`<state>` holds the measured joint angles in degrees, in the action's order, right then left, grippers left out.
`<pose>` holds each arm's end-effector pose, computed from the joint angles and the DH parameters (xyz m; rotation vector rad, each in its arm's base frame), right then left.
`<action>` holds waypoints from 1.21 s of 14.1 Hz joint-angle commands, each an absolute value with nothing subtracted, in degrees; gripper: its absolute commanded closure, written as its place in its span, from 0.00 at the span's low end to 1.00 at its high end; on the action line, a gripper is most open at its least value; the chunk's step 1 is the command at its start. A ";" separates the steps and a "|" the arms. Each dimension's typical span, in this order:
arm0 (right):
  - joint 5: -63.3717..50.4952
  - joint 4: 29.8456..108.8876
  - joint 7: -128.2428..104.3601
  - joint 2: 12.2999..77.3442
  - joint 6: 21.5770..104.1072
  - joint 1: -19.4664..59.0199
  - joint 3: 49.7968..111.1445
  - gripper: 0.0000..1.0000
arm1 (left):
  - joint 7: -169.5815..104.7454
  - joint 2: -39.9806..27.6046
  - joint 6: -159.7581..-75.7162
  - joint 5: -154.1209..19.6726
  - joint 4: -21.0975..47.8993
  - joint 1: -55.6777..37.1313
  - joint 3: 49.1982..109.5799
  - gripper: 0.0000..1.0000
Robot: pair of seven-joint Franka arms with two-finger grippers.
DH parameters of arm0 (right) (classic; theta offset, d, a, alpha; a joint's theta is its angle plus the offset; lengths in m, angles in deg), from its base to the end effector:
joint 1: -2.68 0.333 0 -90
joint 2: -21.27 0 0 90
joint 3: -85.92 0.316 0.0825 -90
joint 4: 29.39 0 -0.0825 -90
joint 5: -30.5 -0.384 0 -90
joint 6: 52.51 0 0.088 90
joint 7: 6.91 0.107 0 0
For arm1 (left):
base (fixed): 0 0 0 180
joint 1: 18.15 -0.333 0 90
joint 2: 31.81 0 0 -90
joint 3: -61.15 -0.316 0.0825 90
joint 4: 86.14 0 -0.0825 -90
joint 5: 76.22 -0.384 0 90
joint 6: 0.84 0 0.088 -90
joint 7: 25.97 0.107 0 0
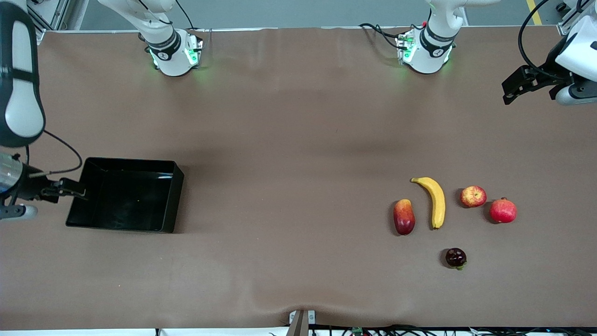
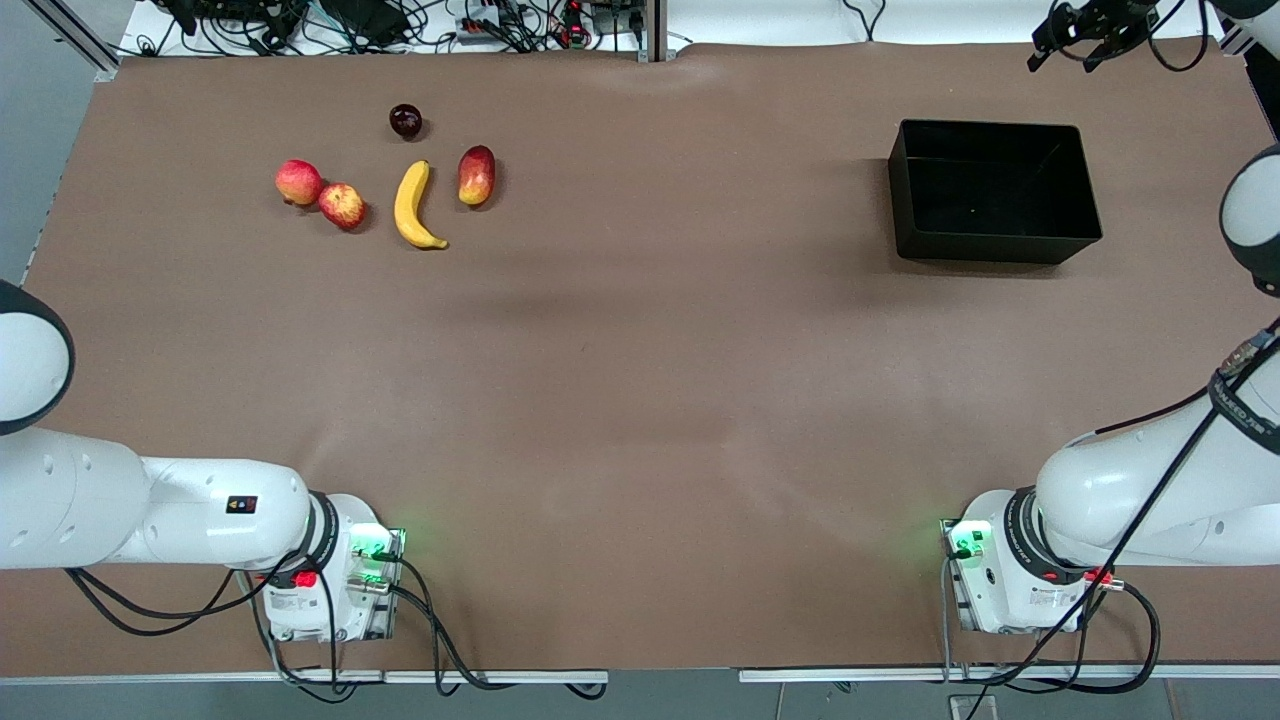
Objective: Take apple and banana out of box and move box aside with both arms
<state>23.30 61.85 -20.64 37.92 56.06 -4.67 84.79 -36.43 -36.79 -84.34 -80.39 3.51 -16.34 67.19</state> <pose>0.6442 -0.0854 0.4672 -3.0308 -0.0805 -0.0511 0.5113 -0.0648 0.6641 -3.0567 -0.0818 0.0117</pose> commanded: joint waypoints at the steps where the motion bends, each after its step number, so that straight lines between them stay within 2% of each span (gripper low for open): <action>1: 24.87 64.21 -17.37 30.78 51.04 -3.04 84.60 0.00 | -35.72 -38.14 -84.69 -79.91 4.74 -16.57 67.04 0.00; 6: 28.55 64.04 -8.25 22.95 41.63 2.32 84.25 0.00 | -35.72 -37.70 -84.69 -79.91 3.78 -16.57 67.04 0.00; 11: 28.91 59.48 -7.79 21.36 32.49 2.42 83.37 0.00 | -35.81 -37.44 -84.77 -79.91 3.86 -16.65 66.95 0.00; 17: 29.17 58.32 -7.96 21.18 29.33 2.24 83.90 0.00 | -36.07 -37.17 -84.69 -80.00 3.42 -16.65 66.95 0.00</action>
<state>28.27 58.57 -8.57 21.53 31.52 2.09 83.82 -36.43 -36.79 -84.44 -80.39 3.61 -16.54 67.07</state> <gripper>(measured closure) 0.000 0.000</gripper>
